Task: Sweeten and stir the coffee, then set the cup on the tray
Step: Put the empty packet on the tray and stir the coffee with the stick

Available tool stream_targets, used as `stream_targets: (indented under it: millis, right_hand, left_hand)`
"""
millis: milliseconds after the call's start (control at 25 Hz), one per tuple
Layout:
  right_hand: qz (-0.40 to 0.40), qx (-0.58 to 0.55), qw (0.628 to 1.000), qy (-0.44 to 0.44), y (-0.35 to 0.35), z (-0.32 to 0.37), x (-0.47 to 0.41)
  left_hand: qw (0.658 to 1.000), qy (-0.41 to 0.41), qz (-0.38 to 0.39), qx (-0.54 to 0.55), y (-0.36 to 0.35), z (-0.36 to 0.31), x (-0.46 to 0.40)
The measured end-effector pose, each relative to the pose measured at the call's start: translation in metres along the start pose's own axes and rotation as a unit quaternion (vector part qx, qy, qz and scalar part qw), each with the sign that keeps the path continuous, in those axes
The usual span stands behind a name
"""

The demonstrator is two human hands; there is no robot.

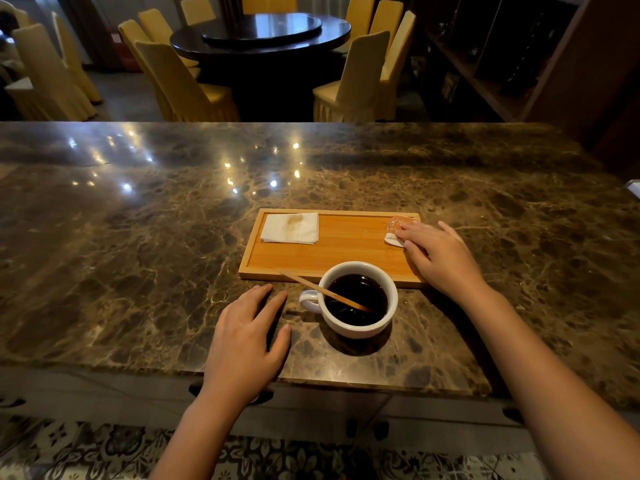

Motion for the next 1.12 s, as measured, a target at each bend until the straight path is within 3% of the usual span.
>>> stream_targets:
  millis: [120, 280, 360, 560, 880, 1120]
  right_hand:
    - [-0.019, -0.036, 0.999, 0.013, 0.010, 0.009, 0.004]
    - [-0.041, -0.095, 0.991, 0.080, 0.034, 0.056, 0.010]
    - [-0.004, -0.101, 0.986, 0.133, 0.036, 0.094, 0.014]
    - [0.108, -0.059, 0.972, 0.201, 0.011, 0.159, 0.019]
    - [0.115, -0.014, 0.976, 0.186, -0.010, 0.171, 0.009]
    - [0.062, -0.155, 0.979, 0.116, 0.030, 0.129, 0.010]
  left_hand:
    - [1.000, 0.001, 0.009, 0.025, 0.002, 0.000, -0.001]
    - [0.977, 0.004, -0.013, 0.211, 0.016, -0.004, -0.002]
    - [0.960, 0.005, -0.026, 0.278, 0.020, -0.011, -0.004]
    - [0.894, 0.048, 0.070, 0.439, 0.003, -0.025, -0.014]
    - [0.827, 0.084, 0.097, 0.548, -0.009, -0.023, -0.022]
    - [0.817, 0.051, 0.130, 0.560, -0.009, -0.025, -0.026]
Point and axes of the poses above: each hand's wrist, its own x-axis away from the middle knuckle, its own y-axis out of the back of the hand, z = x × y, the point moved 7 cm from there along -x, towards the middle knuckle, and after that the axes turned 9 degrees about z, right-handed, at the moved point
